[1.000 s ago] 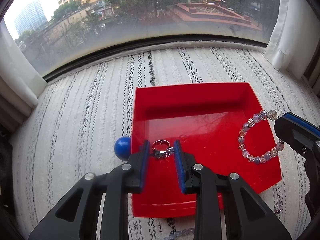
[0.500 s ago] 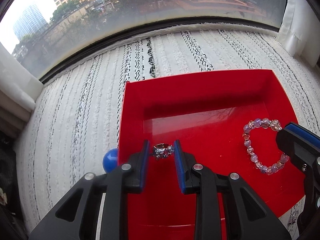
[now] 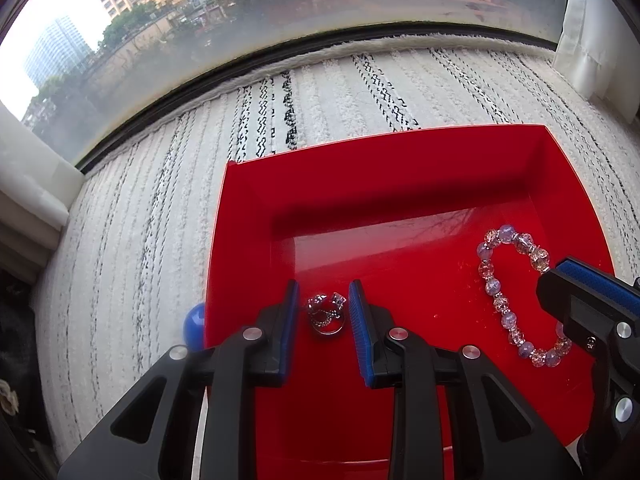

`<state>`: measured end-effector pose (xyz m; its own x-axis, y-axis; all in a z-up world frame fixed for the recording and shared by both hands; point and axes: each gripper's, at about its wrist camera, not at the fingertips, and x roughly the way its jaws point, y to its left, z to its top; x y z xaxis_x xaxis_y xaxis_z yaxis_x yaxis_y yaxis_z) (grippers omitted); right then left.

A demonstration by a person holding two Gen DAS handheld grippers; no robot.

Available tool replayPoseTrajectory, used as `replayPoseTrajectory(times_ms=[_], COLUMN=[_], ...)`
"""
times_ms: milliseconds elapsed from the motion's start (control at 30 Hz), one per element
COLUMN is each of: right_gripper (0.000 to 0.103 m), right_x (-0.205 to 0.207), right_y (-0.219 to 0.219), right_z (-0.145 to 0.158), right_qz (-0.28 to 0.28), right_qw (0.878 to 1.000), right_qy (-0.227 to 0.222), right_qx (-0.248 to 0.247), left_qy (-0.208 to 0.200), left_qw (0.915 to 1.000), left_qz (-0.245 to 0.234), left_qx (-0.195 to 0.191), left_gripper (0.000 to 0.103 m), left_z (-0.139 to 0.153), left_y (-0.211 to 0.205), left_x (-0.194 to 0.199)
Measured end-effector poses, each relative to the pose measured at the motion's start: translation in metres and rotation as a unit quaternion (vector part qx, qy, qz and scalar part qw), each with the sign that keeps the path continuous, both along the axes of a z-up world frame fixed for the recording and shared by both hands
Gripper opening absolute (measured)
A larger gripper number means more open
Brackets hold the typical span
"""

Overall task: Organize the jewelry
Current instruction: 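Lower the silver ring into the red tray and open the left tool, then lower the beaded bracelet into the red tray and open the right tool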

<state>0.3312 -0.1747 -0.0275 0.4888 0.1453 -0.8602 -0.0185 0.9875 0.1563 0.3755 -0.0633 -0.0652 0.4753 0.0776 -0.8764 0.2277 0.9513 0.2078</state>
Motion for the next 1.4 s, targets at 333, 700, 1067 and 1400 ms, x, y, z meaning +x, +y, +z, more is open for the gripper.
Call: replayPoseTrajectory(times_ms=[333,700,1067,1400], right_gripper=[0.009,0.01,0.01,0.01], right_x=[0.002,0.002,-0.002,-0.005], right_y=[-0.003,0.002,0.009,0.01], right_z=[-0.001,-0.003,0.003,0.007], right_qz=[-0.001,0.001,0.004,-0.013], right_qw=[1.0,1.0,1.0,1.0], right_qy=[0.001,0.006,0.007,0.009], right_qx=[0.002,-0.005,-0.008,-0.017], left_qy=[-0.023,-0.08,-0.133,-0.129], left_qw=[0.9994,0.9946,0.9823,0.9808], left_qz=[0.025,0.024,0.03,0.017], left_qx=[-0.009,-0.061,-0.129,-0.145], left_gripper=[0.025,0.06,0.084,0.085], left_z=[0.015,0.065,0.118,0.117], left_y=[0.011,0.032,0.079,0.091], left_x=[-0.002,-0.037,-0.111,-0.144])
